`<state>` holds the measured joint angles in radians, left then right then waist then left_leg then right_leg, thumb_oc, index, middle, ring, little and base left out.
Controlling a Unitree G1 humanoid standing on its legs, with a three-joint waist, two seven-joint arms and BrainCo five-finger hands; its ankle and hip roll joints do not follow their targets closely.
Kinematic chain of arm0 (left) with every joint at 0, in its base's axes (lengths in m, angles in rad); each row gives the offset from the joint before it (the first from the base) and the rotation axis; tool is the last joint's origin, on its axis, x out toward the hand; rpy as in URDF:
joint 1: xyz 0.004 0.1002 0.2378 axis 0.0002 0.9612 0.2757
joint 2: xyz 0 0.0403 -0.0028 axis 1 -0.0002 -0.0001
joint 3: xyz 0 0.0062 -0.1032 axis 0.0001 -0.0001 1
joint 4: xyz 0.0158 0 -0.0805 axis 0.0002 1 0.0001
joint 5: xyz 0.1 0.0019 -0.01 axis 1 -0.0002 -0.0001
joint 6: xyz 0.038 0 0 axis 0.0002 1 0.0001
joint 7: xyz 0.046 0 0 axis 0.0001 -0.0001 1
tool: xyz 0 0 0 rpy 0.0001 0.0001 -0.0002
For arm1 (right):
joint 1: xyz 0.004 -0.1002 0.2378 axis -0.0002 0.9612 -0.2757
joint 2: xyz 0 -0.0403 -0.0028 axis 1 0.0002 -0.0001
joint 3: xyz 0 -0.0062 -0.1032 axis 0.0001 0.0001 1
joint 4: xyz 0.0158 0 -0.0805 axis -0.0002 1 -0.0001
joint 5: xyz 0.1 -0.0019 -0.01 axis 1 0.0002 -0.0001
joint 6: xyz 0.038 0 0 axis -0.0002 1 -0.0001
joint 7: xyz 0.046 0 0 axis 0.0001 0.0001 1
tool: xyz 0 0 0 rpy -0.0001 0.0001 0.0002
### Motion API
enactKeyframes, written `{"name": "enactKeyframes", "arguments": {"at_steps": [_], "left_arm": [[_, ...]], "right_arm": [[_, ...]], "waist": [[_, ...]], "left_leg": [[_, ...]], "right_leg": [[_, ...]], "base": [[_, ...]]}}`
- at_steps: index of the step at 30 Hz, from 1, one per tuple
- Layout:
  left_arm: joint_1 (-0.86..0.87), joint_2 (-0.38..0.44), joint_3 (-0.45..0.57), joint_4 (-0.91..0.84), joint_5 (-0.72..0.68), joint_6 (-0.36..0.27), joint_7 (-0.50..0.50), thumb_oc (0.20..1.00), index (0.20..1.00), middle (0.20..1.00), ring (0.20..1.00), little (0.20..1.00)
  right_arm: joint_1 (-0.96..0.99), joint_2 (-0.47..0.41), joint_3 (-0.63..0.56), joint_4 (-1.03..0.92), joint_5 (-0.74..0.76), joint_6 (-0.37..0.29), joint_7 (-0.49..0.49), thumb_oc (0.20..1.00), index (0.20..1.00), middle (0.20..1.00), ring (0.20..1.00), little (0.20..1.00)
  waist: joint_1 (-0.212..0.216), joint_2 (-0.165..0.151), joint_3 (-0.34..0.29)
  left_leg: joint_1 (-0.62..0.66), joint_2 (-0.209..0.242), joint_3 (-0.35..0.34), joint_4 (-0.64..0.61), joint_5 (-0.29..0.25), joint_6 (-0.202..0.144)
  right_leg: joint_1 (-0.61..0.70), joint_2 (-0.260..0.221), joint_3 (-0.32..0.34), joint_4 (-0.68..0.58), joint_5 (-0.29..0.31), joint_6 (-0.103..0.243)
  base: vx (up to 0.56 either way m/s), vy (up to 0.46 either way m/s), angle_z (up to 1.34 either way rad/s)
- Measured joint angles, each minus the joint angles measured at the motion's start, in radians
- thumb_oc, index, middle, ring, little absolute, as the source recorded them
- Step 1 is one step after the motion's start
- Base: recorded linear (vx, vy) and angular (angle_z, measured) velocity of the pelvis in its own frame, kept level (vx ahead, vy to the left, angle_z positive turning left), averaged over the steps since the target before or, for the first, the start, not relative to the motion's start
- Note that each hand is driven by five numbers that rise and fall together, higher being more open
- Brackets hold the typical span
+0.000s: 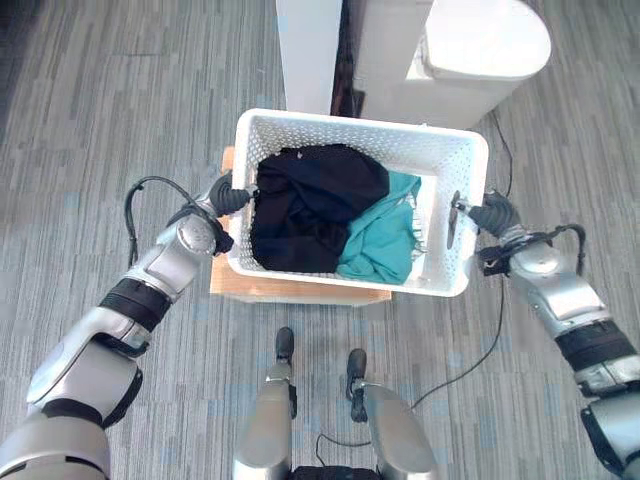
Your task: Grab the laundry basket,head to the washer,open it,put in the laundry and shut it.
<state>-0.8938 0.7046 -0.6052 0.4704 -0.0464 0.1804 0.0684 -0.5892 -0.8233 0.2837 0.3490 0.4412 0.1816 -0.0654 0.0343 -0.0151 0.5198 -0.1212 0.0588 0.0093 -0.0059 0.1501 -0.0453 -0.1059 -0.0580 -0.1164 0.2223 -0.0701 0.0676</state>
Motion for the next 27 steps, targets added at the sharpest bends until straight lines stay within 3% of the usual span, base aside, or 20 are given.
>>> {"name": "enactKeyframes", "arguments": {"at_steps": [4, 6, 11, 14, 20, 22, 23, 25, 26, 27], "left_arm": [[-0.035, -0.001, -0.053, -0.027, -0.074, -0.003, -0.036, 0.2, 0.2, 0.2, 0.2, 0.2], [-0.032, -0.01, -0.086, -0.025, -0.097, -0.009, -0.043, 0.2, 0.2, 0.2, 0.2, 0.2], [-0.041, -0.046, -0.123, 0.021, -0.111, -0.004, -0.059, 0.2, 0.2, 0.2, 0.2, 0.2], [-0.043, -0.061, -0.132, 0.031, -0.111, -0.004, -0.078, 0.2, 0.2, 0.2, 0.2, 0.2], [-0.044, -0.098, -0.164, 0.068, -0.133, -0.005, -0.091, 0.2, 0.2, 0.2, 0.2, 0.2], [-0.051, -0.105, -0.166, 0.091, -0.144, -0.022, -0.091, 0.2, 0.2, 0.2, 0.2, 0.2], [-0.052, -0.104, -0.17, 0.105, -0.145, -0.029, -0.091, 0.2, 0.2, 0.2, 0.2, 0.2], [-0.053, -0.102, -0.196, 0.14, -0.148, -0.034, -0.092, 0.2, 0.2, 0.2, 0.2, 0.2], [-0.053, -0.107, -0.2, 0.145, -0.149, -0.034, -0.094, 0.2, 0.2, 0.2, 0.2, 0.2], [-0.072, -0.126, -0.204, 0.166, -0.149, -0.04, -0.093, 0.2, 0.2, 0.2, 0.2, 0.2]], "right_arm": [[0.017, -0.058, -0.038, 0.013, 0.06, 0.0, 0.038, 0.2, 0.2, 0.2, 0.2, 0.2], [0.043, -0.06, -0.041, 0.028, 0.066, 0.001, 0.049, 0.2, 0.2, 0.2, 0.2, 0.2], [0.087, -0.064, -0.042, 0.032, 0.066, 0.011, 0.058, 0.2, 0.2, 0.2, 0.2, 0.2], [0.133, -0.078, -0.055, 0.02, 0.088, 0.012, 0.072, 0.2, 0.2, 0.2, 0.2, 0.2], [0.194, -0.098, -0.067, 0.01, 0.122, 0.013, 0.073, 0.2, 0.2, 0.2, 0.2, 0.2], [0.187, -0.108, -0.067, 0.005, 0.136, 0.013, 0.067, 0.2, 0.2, 0.2, 0.2, 0.2], [0.178, -0.106, -0.064, 0.01, 0.137, 0.012, 0.068, 0.2, 0.2, 0.2, 0.2, 0.2], [0.171, -0.097, -0.06, 0.009, 0.137, 0.013, 0.07, 0.2, 0.2, 0.2, 0.2, 0.2], [0.178, -0.098, -0.057, 0.005, 0.136, 0.014, 0.07, 0.2, 0.2, 0.2, 0.2, 0.2], [0.208, -0.087, -0.062, 0.004, 0.135, 0.022, 0.061, 0.2, 0.2, 0.2, 0.2, 0.2]], "waist": [[-0.019, 0.0, -0.014], [-0.036, -0.005, -0.083], [-0.074, 0.006, -0.173], [-0.099, 0.018, -0.202], [-0.106, 0.032, -0.214], [-0.1, 0.028, -0.215], [-0.099, 0.027, -0.214], [-0.057, 0.015, -0.212], [-0.058, 0.021, -0.212], [-0.087, 0.031, -0.212]], "left_leg": [[0.071, 0.0, 0.003, -0.001, -0.011, 0.002], [0.06, 0.001, 0.006, -0.001, -0.021, 0.0], [0.067, 0.005, 0.03, 0.001, -0.033, -0.001], [0.069, 0.008, 0.031, -0.001, -0.034, -0.001], [0.074, 0.025, 0.026, 0.006, -0.034, -0.002], [0.009, 0.016, -0.051, 0.1, -0.057, -0.039], [-0.007, -0.009, -0.12, 0.137, -0.07, -0.038], [0.001, -0.079, -0.379, 0.218, -0.145, -0.035], [0.015, -0.09, -0.416, 0.235, -0.182, -0.045], [0.037, -0.105, -0.416, 0.272, -0.267, -0.032]], "right_leg": [[0.076, 0.0, 0.002, -0.014, -0.004, 0.001], [0.061, -0.001, 0.004, -0.021, -0.016, -0.001], [0.058, 0.003, 0.027, -0.018, -0.024, -0.001], [0.064, 0.007, 0.027, -0.022, -0.021, -0.003], [0.058, 0.027, 0.05, -0.022, -0.014, -0.017], [0.001, 0.02, 0.084, 0.014, -0.016, -0.021], [-0.013, 0.024, 0.111, 0.019, -0.011, -0.015], [-0.04, 0.019, 0.209, 0.047, 0.005, 0.0], [-0.05, 0.02, 0.248, 0.055, 0.01, 0.015], [-0.053, 0.028, 0.289, 0.058, 0.02, 0.045]], "base": [[0.08, -0.031, -0.03], [0.06, -0.032, -0.04], [0.04, -0.06, -0.15], [0.0, -0.049, -0.02], [-0.1, -0.011, -0.14], [-0.19, 0.175, -0.36], [-0.1, 0.141, -0.59], [-0.07, 0.202, -1.14], [-0.22, 0.524, -1.35], [-0.29, 0.583, -1.22]]}}
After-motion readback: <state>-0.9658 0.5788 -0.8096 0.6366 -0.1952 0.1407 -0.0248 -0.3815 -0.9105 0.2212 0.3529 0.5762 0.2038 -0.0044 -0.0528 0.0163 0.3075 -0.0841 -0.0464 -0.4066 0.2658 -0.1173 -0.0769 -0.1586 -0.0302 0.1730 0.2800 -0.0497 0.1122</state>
